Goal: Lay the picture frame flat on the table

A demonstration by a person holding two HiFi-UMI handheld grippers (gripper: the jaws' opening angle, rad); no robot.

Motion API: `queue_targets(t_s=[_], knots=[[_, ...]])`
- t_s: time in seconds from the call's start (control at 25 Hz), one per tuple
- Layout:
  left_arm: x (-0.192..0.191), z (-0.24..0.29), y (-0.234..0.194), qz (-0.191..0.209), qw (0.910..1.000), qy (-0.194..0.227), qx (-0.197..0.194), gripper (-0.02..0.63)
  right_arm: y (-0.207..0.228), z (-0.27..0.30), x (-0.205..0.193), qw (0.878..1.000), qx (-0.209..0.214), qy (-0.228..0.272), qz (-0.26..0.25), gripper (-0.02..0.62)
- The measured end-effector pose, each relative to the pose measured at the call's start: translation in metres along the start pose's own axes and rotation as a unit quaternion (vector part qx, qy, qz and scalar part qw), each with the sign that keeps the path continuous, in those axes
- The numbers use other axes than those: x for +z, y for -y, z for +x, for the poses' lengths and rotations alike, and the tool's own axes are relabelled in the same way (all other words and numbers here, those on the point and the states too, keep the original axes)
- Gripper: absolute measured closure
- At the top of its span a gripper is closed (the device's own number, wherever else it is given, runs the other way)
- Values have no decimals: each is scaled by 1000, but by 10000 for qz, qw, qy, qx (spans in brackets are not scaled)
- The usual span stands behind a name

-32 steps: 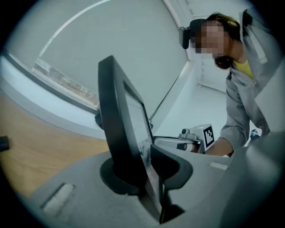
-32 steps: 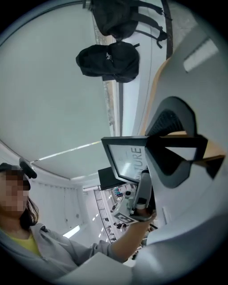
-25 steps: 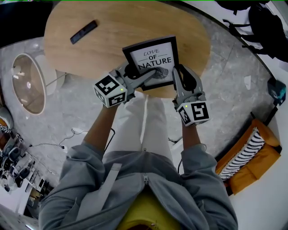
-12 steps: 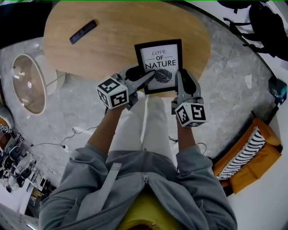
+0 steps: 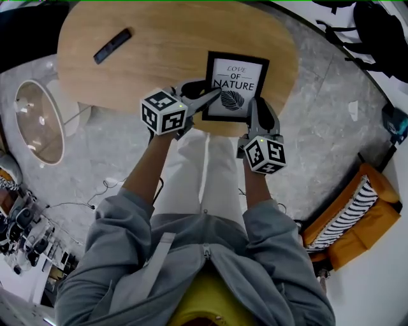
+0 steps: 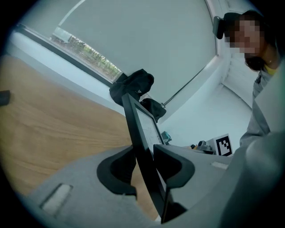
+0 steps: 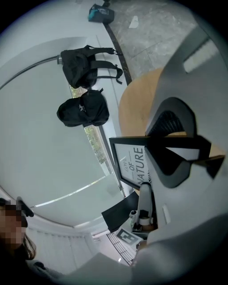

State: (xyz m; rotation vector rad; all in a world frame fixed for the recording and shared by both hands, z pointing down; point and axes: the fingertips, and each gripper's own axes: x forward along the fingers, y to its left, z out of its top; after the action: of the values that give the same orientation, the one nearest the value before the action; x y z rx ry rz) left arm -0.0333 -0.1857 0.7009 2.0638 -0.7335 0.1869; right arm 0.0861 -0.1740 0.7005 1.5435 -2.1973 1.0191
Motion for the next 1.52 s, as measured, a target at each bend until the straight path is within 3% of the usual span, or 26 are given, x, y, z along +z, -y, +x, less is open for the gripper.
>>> queue_targets(t_s=[0.24,0.64,0.96,1.16,1.36,1.52], knots=[[-1,45,-37,-83,9986,-530,-31,472,34,37,-10,9988,-416,-168,181,529],[-13,69,-65,-304,9924,-1167,238,466,52,61,-30,9952,-702,-574,359,531],[-16,95,-104,-515,9845,-1444,847,431,70,100,-40,9907,-858,-931,502,531],[-16,91,-112,-400,9759,-1483,1551,391,68,104,-43,9883,-920,-1011,681,531],[-21,84,-126,-352,9616,-1491,2278,382,72,105,-50,9858,-1042,-1116,694,529],[-24,80,-125,-462,9607,-1406,2347,382,74,104,-55,9852,-1066,-1215,574,528]])
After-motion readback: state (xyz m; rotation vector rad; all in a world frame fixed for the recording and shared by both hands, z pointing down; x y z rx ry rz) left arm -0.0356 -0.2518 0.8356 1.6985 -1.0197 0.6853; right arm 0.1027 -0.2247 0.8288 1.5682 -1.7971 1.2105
